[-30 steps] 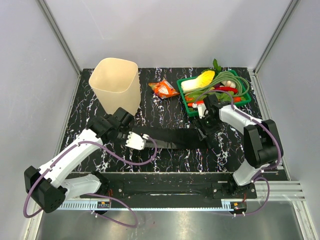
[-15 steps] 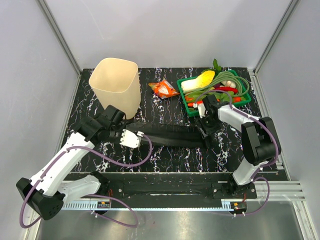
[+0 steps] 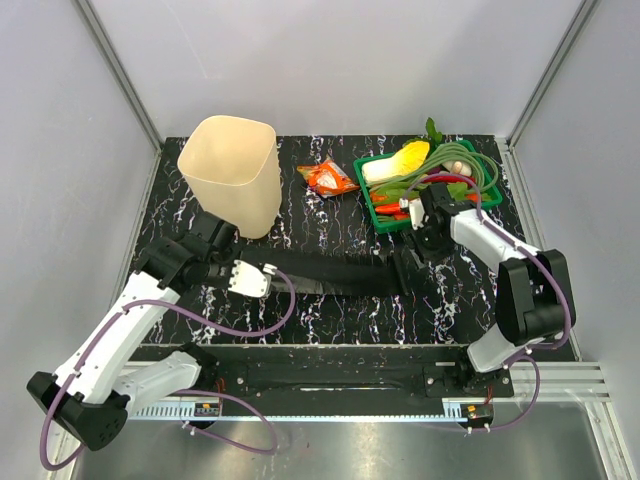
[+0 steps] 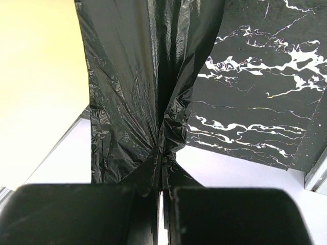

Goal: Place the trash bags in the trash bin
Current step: Unfold the trash bag at the center of the board.

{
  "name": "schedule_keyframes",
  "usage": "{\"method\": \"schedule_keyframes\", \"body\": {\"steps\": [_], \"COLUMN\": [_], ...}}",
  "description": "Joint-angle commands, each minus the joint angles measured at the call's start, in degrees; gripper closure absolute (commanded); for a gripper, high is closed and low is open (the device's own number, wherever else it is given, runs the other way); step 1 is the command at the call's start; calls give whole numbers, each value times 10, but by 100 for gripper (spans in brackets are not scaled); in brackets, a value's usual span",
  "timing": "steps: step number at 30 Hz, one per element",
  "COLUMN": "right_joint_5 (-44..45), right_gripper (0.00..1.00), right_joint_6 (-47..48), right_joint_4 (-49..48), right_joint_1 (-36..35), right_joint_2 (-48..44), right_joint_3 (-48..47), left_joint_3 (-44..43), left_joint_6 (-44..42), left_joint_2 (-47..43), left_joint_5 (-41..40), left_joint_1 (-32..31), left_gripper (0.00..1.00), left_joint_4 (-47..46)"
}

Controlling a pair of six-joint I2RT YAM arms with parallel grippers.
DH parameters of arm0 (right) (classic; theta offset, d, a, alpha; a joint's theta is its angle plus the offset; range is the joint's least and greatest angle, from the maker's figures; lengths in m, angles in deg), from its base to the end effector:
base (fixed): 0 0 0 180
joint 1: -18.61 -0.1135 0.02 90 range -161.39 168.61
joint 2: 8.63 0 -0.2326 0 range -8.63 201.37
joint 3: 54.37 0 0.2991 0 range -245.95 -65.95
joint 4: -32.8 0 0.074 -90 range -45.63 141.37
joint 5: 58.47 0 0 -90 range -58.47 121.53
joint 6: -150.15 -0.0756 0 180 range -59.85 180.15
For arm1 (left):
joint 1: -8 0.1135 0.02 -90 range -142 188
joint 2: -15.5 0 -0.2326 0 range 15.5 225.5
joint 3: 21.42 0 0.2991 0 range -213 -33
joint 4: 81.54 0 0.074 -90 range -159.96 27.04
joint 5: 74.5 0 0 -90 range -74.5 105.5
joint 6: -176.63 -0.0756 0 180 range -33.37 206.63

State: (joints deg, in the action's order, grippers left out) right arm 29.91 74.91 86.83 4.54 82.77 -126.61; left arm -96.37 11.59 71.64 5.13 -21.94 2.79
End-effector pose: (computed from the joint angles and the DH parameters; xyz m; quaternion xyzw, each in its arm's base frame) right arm 0.3404 0.0875 0.1047 -0.2482 0.9575 0.0131 0.1462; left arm 0.2104 -0.1055 0.2681 0.7604 0.6078 0.1625 0.1611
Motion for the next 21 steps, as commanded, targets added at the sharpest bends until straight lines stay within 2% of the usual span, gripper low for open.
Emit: {"method": "schedule_keyframes", "body": {"steps": [1, 7, 21], "right_joint_5": [-49, -78, -63], "right_gripper": [40, 38, 37], "right_joint_6": [-3, -14, -9], "right_joint_4": [27, -2, -58], "right_joint_1": [-3, -57, -64], "right_joint_2": [-27, -3, 101], "right_joint_3": [-32, -25, -29], "left_joint_3": [-26, -24, 3], "left_joint_6": [-11, -11, -12], "left_joint_2": [-9, -3, -20], "left_joint_5": [-8, -7, -11], "left_joint_1": [5, 5, 21], "left_gripper": [100, 100, 100], "left_joint_4": [5, 4, 2]}}
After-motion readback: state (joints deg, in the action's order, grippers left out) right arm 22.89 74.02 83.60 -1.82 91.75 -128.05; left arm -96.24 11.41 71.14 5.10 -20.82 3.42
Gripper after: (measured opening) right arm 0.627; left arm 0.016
